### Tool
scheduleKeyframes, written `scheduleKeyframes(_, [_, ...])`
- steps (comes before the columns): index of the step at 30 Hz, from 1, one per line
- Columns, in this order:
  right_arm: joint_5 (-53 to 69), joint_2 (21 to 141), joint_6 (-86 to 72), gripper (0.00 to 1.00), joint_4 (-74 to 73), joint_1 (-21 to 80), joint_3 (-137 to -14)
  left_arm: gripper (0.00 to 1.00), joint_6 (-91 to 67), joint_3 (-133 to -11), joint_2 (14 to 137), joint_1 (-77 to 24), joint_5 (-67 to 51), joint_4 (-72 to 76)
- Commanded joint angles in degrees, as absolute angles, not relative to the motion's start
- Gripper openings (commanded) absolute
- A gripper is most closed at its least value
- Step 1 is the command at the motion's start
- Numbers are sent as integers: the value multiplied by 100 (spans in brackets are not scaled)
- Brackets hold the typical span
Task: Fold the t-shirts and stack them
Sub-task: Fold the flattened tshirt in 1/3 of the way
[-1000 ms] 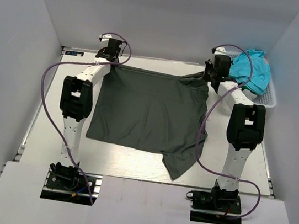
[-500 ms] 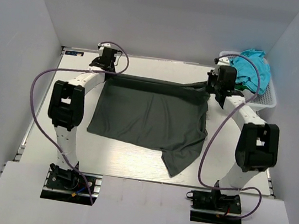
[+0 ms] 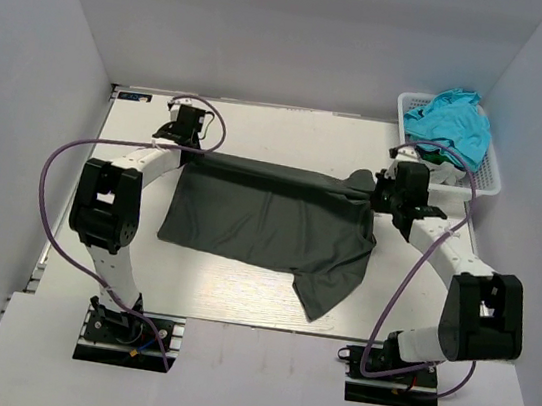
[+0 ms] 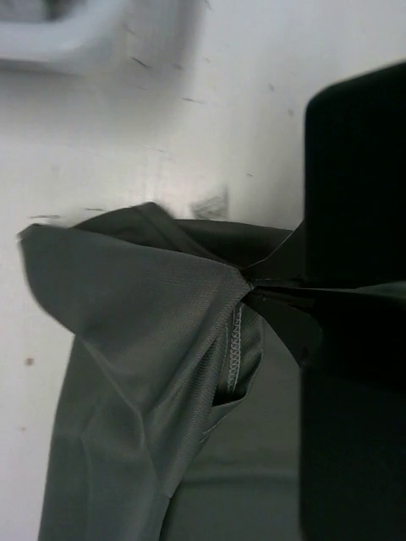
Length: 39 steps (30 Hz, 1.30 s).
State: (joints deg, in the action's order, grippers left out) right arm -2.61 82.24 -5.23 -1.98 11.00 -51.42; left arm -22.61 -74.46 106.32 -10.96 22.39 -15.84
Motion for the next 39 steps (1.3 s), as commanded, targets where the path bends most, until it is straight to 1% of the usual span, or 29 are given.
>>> scheduleKeyframes(1, [-457, 7841, -1238, 0, -272, 1151, -4757, 0, -2460, -7321, 10230, -1090, 2443, -1748])
scheduleKeyframes(3, [-317, 7744, -1554, 0, -238, 1160, -4362, 0, -2565, -7321, 10230, -1090, 2382, -1968])
scheduleKeyframes(4, [-290, 7604, -1643, 0, -229, 1195, -4281, 6, -2645, -7417, 10317, -1090, 2382, -2282])
scheduleKeyframes(5, [-273, 7516, -1722, 2, -246, 1187, -4211, 25, -2724, -7575, 10371, -1090, 2382, -2477])
scheduleKeyframes(6, [-255, 7462, -1766, 18, -290, 1221, -4097, 36, -2820, -7672, 10449, -1090, 2469, -2679])
scheduleKeyframes(7, [-168, 7375, -1819, 26, -342, 1239, -4035, 44, -2934, -7829, 10450, -1090, 2470, -3029])
scheduleKeyframes(8, [-167, 7287, -1845, 28, -552, 1257, -4017, 59, -3005, -7883, 10450, -1090, 2565, -3198])
scheduleKeyframes(9, [-167, 7225, -1881, 35, -641, 1274, -3991, 66, -3067, -7884, 10398, -1090, 2706, -3338])
scheduleKeyframes(11, [-149, 7085, -1890, 43, -973, 1292, -3990, 100, -3120, -7945, 10275, -1090, 2768, -3698])
scheduleKeyframes(12, [-176, 7058, -1890, 47, -1010, 1309, -4008, 100, -3172, -7945, 10092, -1090, 2847, -3787])
scheduleKeyframes(14, [-272, 6900, -1872, 51, -1072, 1310, -4122, 100, -3173, -7945, 9924, -1090, 2848, -3841])
scheduleKeyframes(17, [-527, 6864, -1758, 61, -958, 1310, -4403, 100, -2989, -8120, 9791, -1090, 2585, -3771])
scheduleKeyframes(18, [-658, 6943, -1749, 63, -836, 1310, -4482, 100, -2919, -8199, 9791, -1090, 2401, -3666])
scheduleKeyframes(21, [-1010, 7424, -1775, 63, -817, 1283, -5000, 100, -2629, -8620, 10027, -1195, 2058, -3333])
scheduleKeyframes(22, [-1028, 7688, -1784, 63, -809, 1275, -5349, 100, -2576, -8744, 10133, -1195, 1900, -3331])
scheduleKeyframes(23, [-1098, 7821, -1854, 59, -748, 1274, -5474, 100, -2575, -8876, 10264, -1195, 1603, -3261])
scheduleKeyframes(24, [-1099, 8205, -1881, 56, -730, 1274, -5676, 100, -2575, -9129, 10561, -1195, 1426, -3209])
scheduleKeyframes(25, [-1099, 8331, -1924, 56, -756, 1274, -5930, 100, -2575, -9262, 10712, -1195, 1285, -3208])
scheduleKeyframes(26, [-1273, 8471, -2021, 52, -852, 1274, -6054, 100, -2575, -9385, 10862, -1195, 1057, -3208])
scheduleKeyframes(30, [-1485, 9340, -2013, 52, -1230, 1257, -6827, 100, -2575, -9729, 11425, -1195, 809, -3331])
scheduleKeyframes(32, [-1494, 9701, -1995, 53, -1371, 1266, -7048, 100, -2575, -9729, 11548, -1195, 695, -3384])
scheduleKeyframes(39, [-1345, 10423, -1916, 54, -1406, 1239, -7462, 100, -2742, -8931, 11610, -1195, 642, -3209])
